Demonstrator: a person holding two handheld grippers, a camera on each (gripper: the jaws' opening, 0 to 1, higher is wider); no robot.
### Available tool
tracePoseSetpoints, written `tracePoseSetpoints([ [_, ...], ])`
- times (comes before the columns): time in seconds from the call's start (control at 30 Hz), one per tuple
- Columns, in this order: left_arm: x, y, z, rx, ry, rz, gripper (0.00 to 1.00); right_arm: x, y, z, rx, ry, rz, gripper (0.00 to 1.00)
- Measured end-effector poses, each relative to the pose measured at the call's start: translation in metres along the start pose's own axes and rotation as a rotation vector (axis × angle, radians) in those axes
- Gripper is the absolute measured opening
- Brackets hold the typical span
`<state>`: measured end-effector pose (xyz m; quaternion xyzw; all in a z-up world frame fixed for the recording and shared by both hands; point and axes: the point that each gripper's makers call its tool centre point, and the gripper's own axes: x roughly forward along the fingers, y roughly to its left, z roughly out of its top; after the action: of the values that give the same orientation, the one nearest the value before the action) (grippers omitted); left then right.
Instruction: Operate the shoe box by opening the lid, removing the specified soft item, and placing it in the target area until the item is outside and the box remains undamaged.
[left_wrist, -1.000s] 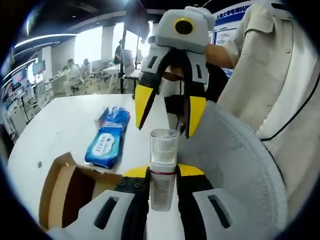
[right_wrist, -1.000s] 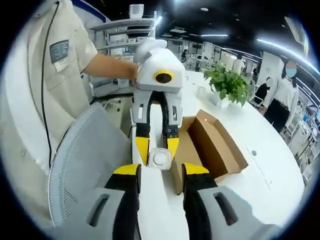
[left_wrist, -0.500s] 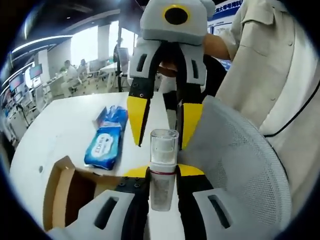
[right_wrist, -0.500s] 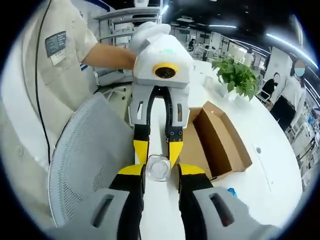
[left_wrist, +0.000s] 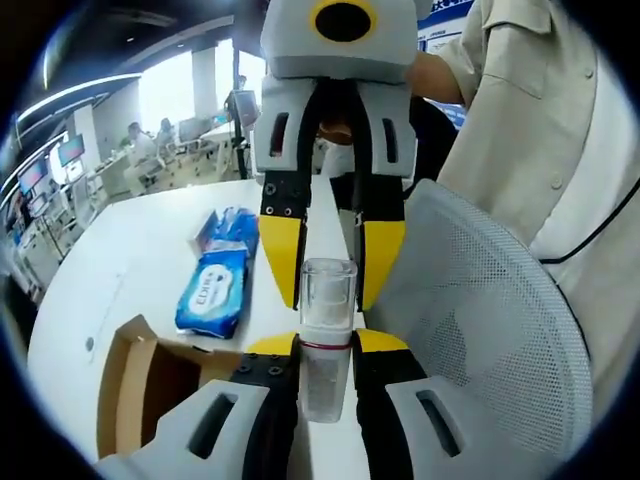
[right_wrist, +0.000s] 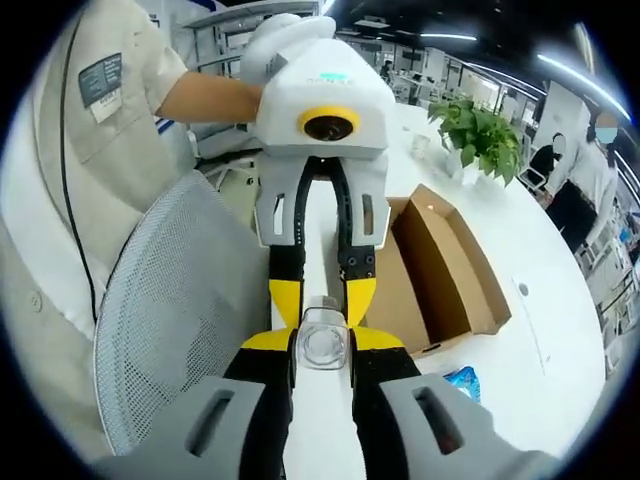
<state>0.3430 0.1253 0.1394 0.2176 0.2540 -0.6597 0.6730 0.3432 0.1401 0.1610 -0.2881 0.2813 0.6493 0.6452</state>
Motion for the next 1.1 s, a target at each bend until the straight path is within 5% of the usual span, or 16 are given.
tracePoseSetpoints([
  [0.83,0.001,0.008,0.002,0.070,-0.034,0.030,0.22,-0.003,-0.007,-0.004,-0.015,0.027,-0.006,0.16],
  [1.1,-0.014,0.023,-0.001,-0.017,-0.099,0.089,0.29,-0.008,-0.014,-0.005,-0.032,0.042,-0.005,0.16],
])
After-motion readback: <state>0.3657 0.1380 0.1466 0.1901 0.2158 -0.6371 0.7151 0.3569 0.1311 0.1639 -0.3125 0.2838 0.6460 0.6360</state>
